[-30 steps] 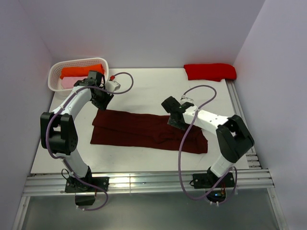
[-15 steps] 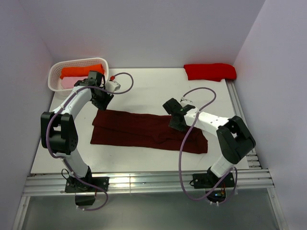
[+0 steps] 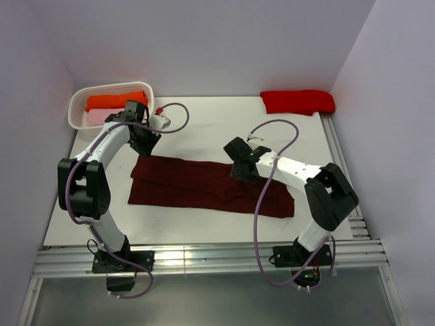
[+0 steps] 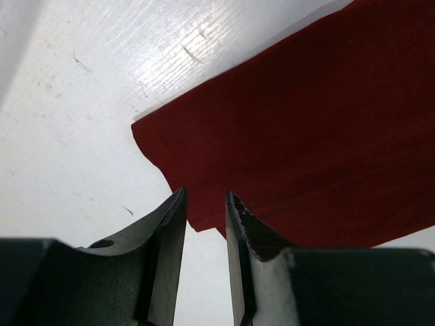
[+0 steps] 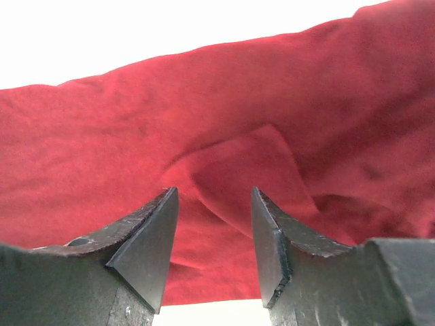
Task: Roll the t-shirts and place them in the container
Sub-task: Fold the tshirt
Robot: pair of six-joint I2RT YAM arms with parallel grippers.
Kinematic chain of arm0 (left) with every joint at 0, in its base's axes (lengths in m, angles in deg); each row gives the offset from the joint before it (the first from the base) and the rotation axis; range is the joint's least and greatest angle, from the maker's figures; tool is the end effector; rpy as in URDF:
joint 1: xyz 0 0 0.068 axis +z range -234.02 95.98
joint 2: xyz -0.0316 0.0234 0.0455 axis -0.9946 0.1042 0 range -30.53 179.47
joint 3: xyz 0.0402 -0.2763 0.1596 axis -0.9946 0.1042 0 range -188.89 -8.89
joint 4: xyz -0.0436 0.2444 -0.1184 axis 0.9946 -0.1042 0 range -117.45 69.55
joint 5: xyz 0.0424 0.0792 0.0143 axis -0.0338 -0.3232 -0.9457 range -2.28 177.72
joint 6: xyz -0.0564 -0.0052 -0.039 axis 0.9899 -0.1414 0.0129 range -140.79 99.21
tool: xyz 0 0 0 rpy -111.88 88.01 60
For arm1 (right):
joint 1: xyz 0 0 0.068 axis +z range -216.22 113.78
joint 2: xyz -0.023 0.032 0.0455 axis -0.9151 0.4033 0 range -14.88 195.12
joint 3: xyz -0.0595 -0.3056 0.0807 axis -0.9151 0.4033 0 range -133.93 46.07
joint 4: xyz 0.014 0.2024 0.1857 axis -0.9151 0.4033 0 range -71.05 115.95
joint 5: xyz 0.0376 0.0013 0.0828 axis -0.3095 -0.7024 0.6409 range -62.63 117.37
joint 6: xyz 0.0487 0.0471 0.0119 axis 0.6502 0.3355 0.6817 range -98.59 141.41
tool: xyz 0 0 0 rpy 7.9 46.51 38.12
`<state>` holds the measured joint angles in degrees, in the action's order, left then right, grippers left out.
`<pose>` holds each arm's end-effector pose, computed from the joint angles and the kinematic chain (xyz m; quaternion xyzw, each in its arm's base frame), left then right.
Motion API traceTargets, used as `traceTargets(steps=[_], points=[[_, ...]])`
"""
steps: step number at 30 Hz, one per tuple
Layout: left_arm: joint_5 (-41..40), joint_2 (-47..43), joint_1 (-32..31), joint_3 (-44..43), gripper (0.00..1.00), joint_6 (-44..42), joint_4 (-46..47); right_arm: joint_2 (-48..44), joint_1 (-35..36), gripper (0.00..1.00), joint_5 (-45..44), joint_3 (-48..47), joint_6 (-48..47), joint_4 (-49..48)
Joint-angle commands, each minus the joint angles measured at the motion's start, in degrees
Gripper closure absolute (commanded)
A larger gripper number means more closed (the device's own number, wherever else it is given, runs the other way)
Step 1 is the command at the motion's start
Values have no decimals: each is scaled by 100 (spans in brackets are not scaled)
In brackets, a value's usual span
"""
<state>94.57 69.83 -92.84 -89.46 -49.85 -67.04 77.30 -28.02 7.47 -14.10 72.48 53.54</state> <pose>0.3871 -0.0668 0.2728 0.3286 0.9202 -0.0216 0.2114 0.2741 0.1917 0.2249 0.1430 0.9545 0.0199 0.2610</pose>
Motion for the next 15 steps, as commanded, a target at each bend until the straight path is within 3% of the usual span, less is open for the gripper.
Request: traceTargets(steps=[1, 7, 11, 15], points=[[123, 1, -6, -134, 65, 67, -17, 221, 100, 46, -93, -277, -150, 101], [45, 19, -15, -117, 65, 102, -17, 336, 100, 49, -67, -172, -167, 83], [-158, -121, 116, 50, 63, 181, 54, 230, 100, 69, -84, -49, -176, 22], [184, -148, 521, 164, 62, 85, -341, 20, 100, 80, -128, 144, -220, -101]])
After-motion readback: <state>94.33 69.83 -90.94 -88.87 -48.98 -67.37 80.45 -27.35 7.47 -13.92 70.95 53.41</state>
